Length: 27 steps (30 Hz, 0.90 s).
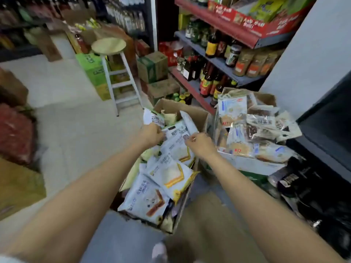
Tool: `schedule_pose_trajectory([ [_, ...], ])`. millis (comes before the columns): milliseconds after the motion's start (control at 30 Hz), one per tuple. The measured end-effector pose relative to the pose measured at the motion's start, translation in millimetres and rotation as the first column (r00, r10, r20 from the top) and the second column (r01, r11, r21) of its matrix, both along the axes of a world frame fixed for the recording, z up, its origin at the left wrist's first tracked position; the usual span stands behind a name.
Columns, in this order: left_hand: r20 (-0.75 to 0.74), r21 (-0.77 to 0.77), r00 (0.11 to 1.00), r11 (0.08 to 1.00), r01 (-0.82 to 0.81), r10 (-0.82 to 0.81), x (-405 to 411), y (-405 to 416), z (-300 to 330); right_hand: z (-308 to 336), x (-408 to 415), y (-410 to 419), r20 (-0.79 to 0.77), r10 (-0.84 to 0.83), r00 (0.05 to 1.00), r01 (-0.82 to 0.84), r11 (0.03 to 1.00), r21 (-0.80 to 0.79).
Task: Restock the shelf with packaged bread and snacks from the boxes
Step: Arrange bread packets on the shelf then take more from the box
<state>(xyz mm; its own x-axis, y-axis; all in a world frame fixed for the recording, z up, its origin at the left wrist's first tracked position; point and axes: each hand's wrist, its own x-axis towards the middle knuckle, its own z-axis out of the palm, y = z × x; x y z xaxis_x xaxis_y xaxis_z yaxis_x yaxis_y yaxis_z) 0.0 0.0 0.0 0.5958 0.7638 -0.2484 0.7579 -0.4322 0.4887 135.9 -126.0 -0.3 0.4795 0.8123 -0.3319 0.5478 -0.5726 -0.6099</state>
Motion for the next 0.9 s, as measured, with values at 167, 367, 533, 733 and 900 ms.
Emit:
schedule_pose_trajectory([
  [167, -0.201, -0.168, 0.980, 0.985, -0.034, 0.000, -12, 12, -46, -48, -9, 15, -0.302, 0.008, 0.953, -0.063, 0.983, -0.172],
  [367, -0.092, -0.314, 0.995, 0.949, 0.005, -0.035, -2, 16, -82, -83, -12, 16, -0.242, 0.115, 0.963, -0.176, 0.952, -0.249],
  [533, -0.114, -0.318, 0.992, 0.945, -0.082, 0.048, 14, 16, -82, -96, 5, 9, -0.335, 0.134, 0.933, -0.201, 0.964, -0.173],
  [733, 0.129, -0.355, 0.977, 0.928, -0.112, 0.167, 20, 5, -76, -84, 12, -8, -0.284, 0.080, 0.955, -0.068, 0.996, 0.052],
  [900, 0.369, -0.240, 0.905, 0.962, -0.127, 0.212, 22, 11, -45, -62, 21, -11, -0.220, -0.168, 0.961, 0.204, 0.967, 0.152],
])
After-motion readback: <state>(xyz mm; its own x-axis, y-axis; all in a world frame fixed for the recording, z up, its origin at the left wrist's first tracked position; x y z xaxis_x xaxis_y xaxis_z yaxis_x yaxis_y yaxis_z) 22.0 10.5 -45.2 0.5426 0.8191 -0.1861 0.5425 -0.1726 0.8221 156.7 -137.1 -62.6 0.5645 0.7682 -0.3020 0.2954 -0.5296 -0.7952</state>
